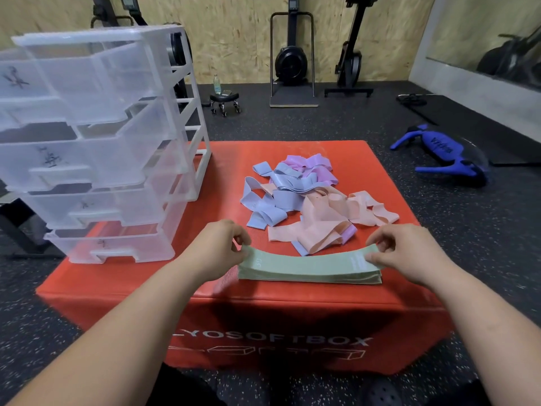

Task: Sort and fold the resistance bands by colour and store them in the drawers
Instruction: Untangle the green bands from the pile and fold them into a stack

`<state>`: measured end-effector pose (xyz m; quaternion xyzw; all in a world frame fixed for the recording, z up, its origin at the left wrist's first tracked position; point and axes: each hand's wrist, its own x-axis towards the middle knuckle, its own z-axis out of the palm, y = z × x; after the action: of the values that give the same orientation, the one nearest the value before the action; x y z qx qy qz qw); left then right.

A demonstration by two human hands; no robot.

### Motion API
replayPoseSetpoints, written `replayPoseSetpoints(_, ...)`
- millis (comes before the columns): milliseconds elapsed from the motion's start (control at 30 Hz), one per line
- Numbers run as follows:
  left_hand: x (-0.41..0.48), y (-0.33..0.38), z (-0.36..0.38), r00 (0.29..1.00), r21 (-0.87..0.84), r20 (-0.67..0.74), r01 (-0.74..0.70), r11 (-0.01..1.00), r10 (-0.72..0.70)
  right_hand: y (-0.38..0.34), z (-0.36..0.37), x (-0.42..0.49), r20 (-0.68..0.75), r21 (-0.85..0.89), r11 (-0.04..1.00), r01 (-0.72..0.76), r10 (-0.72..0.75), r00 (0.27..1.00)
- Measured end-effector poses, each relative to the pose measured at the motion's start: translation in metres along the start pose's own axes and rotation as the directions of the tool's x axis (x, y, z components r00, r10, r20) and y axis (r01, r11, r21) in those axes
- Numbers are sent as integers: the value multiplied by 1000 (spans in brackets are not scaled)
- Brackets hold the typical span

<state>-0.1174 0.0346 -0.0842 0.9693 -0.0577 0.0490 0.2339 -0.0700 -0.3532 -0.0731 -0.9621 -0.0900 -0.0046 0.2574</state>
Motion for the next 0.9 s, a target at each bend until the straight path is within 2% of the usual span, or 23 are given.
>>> replayPoseSetpoints(100,0,0,11,998,115,37,-54,992,50,2,9,1,29,-71,997,6,-4,1000)
replayPoseSetpoints(233,-1,4,20,997,254,68,-47,966,31,6,21,0,77,-229,972,55,-38,996)
replayPoseSetpoints(333,-2,2,19,995,192,88,-68,979,52,9,20,0,108,-197,972,128,-109,988)
replayPoseSetpoints(433,-3,0,18,977,113,196,-102,988,79,12,15,-1,218,-177,956,233,-193,957)
replayPoseSetpoints(533,-3,-5,22,954,161,284,-149,976,99,14,16,-2,308,-225,939,260,-185,933)
replayPoseSetpoints(900,8,-9,29,951,270,289,-194,943,113,14,21,8,318,-298,917,264,-166,933)
